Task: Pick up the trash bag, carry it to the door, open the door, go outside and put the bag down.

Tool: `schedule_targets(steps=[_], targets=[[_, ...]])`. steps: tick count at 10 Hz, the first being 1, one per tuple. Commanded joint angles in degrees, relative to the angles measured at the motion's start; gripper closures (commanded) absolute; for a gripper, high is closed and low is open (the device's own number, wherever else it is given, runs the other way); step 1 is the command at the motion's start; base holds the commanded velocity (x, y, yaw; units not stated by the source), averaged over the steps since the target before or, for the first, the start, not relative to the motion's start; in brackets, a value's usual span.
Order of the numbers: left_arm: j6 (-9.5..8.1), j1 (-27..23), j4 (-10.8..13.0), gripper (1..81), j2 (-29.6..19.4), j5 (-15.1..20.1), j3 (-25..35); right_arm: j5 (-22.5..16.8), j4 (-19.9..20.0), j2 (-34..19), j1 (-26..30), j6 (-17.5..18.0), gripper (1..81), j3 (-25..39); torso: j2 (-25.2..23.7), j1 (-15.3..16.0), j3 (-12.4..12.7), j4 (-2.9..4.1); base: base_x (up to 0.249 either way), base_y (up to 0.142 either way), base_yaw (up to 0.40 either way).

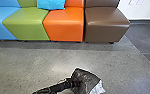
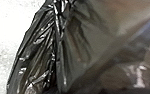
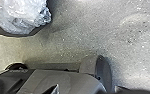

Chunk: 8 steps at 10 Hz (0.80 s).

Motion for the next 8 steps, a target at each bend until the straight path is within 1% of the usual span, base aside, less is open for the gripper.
schedule_targets(steps=[1,2,4,5,8], targets=[[0.28,-2.10,1.13,1.0,0.76,6.75,0.06,-3.58,0.48,-3.67,2.51,-0.10,1.0,1.49,0.00,0.00,0.00,0.00,0.000,0.000,0.000],[0.28,-2.19,2.18,1.0,0.76,6.75,0.06,-3.49,0.48,-3.67,2.24,-0.10,1.0,1.40,0.00,0.00,0.00,0.00,0.000,0.000,0.000],[0.28,-2.19,2.45,1.0,0.67,6.75,0.15,-3.49,0.48,-3.67,2.15,-0.10,1.0,1.22,0.00,0.00,0.00,0.00,0.000,0.000,0.000],[0.19,-2.19,2.36,81.1,0.76,6.84,0.15,-3.49,0.48,-3.59,2.15,-0.10,1.0,1.22,0.00,0.00,0.00,0.00,0.000,0.000,0.000],[0.10,-1.58,2.53,81.1,0.58,7.28,-0.12,-3.49,0.48,-3.50,2.07,-0.10,1.0,0.96,0.00,0.00,-0.02,0.00,0.000,0.000,0.000]])
